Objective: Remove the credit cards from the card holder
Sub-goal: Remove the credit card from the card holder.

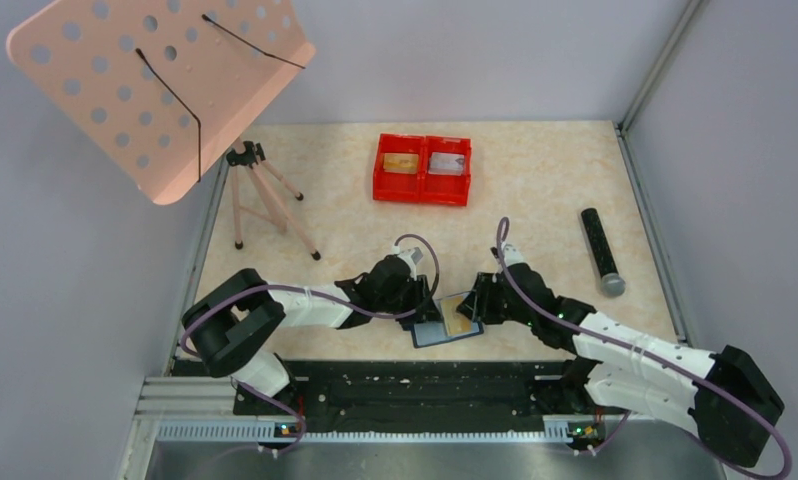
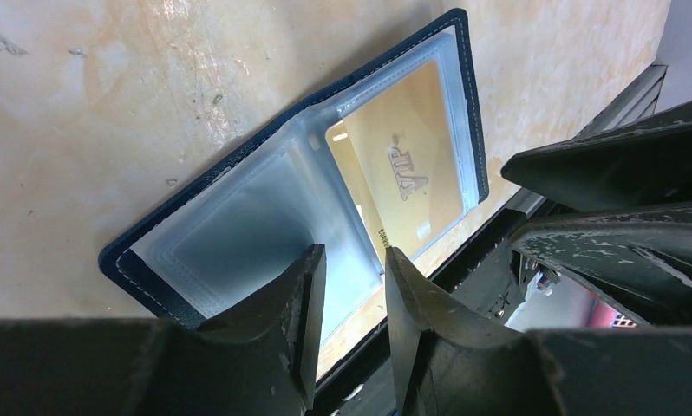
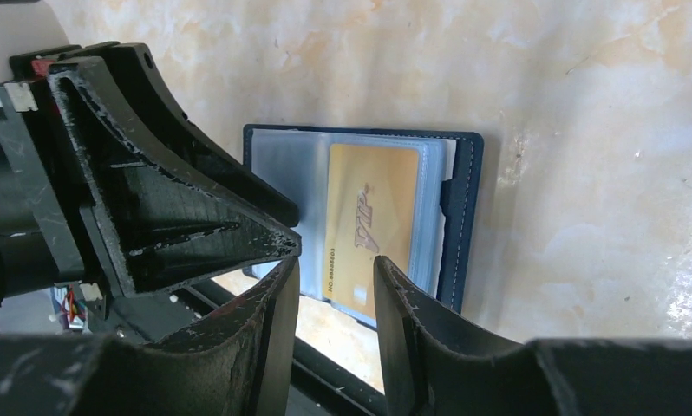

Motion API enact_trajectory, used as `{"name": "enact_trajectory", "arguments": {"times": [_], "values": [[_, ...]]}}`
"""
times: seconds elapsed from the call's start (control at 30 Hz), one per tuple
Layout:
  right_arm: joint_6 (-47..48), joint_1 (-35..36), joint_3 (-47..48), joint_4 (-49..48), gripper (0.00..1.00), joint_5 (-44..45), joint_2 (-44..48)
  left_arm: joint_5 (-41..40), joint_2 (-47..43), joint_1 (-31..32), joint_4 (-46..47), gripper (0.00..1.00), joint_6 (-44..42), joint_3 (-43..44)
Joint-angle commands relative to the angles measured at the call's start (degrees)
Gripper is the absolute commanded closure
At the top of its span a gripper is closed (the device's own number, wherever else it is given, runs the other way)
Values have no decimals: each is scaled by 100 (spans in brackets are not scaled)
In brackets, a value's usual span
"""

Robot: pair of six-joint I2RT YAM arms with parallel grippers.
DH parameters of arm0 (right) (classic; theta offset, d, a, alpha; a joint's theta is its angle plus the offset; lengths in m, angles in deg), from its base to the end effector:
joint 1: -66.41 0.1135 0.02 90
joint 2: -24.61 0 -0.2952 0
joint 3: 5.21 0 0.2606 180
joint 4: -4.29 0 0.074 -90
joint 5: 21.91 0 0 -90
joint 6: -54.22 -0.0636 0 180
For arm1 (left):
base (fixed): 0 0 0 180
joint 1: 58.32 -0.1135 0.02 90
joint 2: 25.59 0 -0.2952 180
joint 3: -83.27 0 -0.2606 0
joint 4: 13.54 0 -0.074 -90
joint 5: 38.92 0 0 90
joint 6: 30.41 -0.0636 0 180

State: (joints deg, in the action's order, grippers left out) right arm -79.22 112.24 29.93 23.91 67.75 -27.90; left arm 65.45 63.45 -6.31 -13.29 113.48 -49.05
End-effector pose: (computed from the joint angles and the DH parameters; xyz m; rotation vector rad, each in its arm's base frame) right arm 0.1384 0.1430 0.1871 -0.0526 2.3565 0.8308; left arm 0.1801 -0.2563 0.1473 0.1057 2.5876 -1.1344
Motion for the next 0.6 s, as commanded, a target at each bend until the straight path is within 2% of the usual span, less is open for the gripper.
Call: {"name": "enact_trajectory", "arguments": {"times": [0.0,0.57], "values": [[-16,-59,159,-292,63,-46,-214,42,28,11,123,63,-10,-44],[5,-59,-100,-680,63,204,-884,-18,75,11,117,63,56,5]]}}
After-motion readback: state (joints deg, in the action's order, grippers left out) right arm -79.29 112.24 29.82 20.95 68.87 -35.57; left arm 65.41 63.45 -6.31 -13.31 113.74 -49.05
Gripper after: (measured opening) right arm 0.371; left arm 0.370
